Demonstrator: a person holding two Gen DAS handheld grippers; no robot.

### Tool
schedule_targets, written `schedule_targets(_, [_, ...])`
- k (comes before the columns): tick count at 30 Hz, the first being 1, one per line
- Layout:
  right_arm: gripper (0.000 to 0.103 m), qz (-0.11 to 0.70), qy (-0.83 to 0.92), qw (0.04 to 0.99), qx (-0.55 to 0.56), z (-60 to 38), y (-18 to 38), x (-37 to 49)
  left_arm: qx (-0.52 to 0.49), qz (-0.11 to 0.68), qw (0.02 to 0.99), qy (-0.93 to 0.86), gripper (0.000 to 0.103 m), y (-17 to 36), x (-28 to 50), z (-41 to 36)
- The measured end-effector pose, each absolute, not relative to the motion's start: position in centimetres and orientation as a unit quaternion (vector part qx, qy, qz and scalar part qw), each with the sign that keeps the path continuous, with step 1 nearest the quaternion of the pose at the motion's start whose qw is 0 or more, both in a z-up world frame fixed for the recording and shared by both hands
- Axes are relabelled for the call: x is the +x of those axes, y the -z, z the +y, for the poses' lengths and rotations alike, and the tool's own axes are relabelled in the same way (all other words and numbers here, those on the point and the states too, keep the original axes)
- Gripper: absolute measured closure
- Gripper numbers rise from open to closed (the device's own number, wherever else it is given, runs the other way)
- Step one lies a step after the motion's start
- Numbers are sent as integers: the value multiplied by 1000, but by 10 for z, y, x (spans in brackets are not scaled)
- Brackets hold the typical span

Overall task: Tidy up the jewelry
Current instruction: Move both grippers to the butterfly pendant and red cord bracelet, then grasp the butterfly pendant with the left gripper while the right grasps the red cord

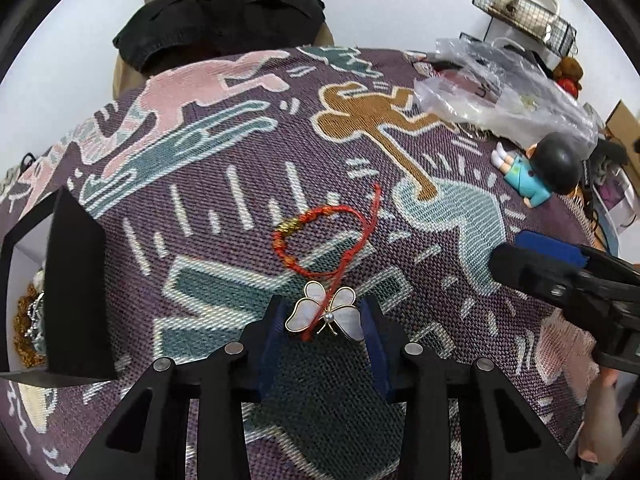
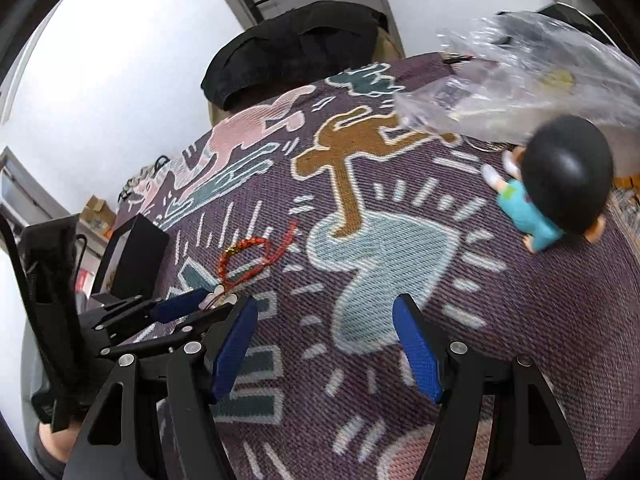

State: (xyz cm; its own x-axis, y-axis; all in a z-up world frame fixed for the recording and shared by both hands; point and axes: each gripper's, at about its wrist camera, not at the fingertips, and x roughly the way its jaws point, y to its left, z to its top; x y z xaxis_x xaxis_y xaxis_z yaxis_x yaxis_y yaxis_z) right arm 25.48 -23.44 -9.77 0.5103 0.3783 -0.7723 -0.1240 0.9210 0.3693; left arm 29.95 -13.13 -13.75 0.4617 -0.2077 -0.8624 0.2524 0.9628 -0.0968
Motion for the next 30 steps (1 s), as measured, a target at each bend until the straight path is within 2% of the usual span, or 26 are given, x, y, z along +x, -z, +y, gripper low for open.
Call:
schedule_targets(3, [33, 480, -156, 854, 126, -221, 98, 264, 16, 496, 858, 134, 64, 131, 295, -123])
schedule_targets(4, [33, 481, -158, 853, 122, -217, 98, 267, 15, 494, 859, 133, 82, 128, 294, -119])
schedule_targets(5, [33, 483, -161, 852, 118, -212, 97, 270, 12, 496, 858, 131, 95, 127, 294, -116])
schedule_targets(6, [35, 485, -165, 851, 116, -207, 97, 274, 4, 499, 857, 130, 98, 125, 294, -111])
schedule_targets(9, [43, 494, -166, 847, 108, -195, 99, 284, -7, 487, 865, 123, 98, 115, 292, -96])
schedule_targets(13, [46, 507, -160, 842, 94, -182, 106, 297, -16, 476, 871, 119, 98, 106, 289, -85])
schedule_targets(19, [62, 519, -150, 838, 73, -167, 117, 316, -27, 476, 870, 125, 98, 108, 291, -79])
schedule_targets(20, [66, 521, -148, 838, 64, -164, 117, 317, -27, 477, 869, 124, 98, 109, 291, -79])
schedule_targets(22, [83, 524, -146, 838, 44, -159, 118, 319, -32, 483, 866, 124, 98, 112, 293, -77])
schedule_targets(23, [98, 526, -144, 837, 37, -159, 119, 319, -35, 487, 864, 124, 97, 113, 294, -76])
schedule_targets(25, [100, 524, -146, 838, 35, -164, 119, 316, -39, 495, 859, 126, 96, 116, 296, -78])
schedule_targets(27, [101, 520, -132, 843, 29, -173, 118, 310, -38, 499, 856, 128, 90, 118, 297, -82])
schedule_targets(29, [101, 517, -121, 847, 30, -182, 117, 305, -38, 500, 855, 130, 67, 120, 298, -85])
schedule_targets(30, [101, 514, -117, 849, 37, -190, 116, 302, -38, 500, 855, 131, 60, 121, 298, -88])
